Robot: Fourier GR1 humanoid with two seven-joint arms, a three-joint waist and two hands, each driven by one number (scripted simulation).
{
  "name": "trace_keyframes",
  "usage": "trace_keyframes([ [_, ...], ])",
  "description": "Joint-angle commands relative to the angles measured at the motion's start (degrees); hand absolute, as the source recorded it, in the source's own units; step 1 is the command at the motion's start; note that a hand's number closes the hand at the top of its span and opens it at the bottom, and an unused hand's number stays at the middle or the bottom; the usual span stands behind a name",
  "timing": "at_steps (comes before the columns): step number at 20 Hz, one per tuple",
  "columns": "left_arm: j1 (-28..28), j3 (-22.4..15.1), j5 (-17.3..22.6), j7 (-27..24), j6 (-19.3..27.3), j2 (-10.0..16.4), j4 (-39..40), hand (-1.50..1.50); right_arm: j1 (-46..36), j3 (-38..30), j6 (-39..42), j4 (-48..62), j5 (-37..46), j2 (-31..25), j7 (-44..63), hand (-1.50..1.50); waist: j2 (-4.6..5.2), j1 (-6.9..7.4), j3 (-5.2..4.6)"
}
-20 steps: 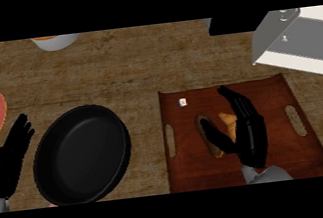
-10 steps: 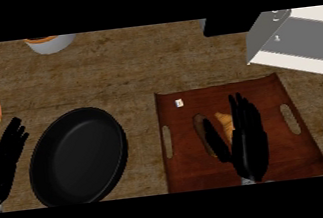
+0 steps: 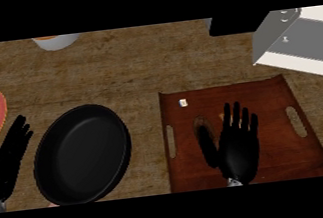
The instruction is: Pick the croissant from the tray and place it in the tiered shelf
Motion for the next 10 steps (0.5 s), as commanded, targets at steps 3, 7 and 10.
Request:
trace_keyframes([
  [3,-2.0,-0.2,-0.1,1.2,-0.7,-0.6,0.2,0.00,-5.8,4.0,26.2,-8.0,-0.5,0.0,10.7,-1.50,0.61,0.71,0.38],
  [7,-4.3,1.1,-0.5,2.6,-0.7,-0.6,0.5,0.00,-5.4,2.1,27.8,-8.6,-1.1,0.0,10.6,-1.50,0.72,0.62,0.46],
  [10,-3.4,1.1,-2.0,1.9,0.2,-1.3,0.3,0.00,-5.4,0.6,32.2,-11.2,-0.8,0.0,9.3,-1.50,0.69,0.55,0.45],
])
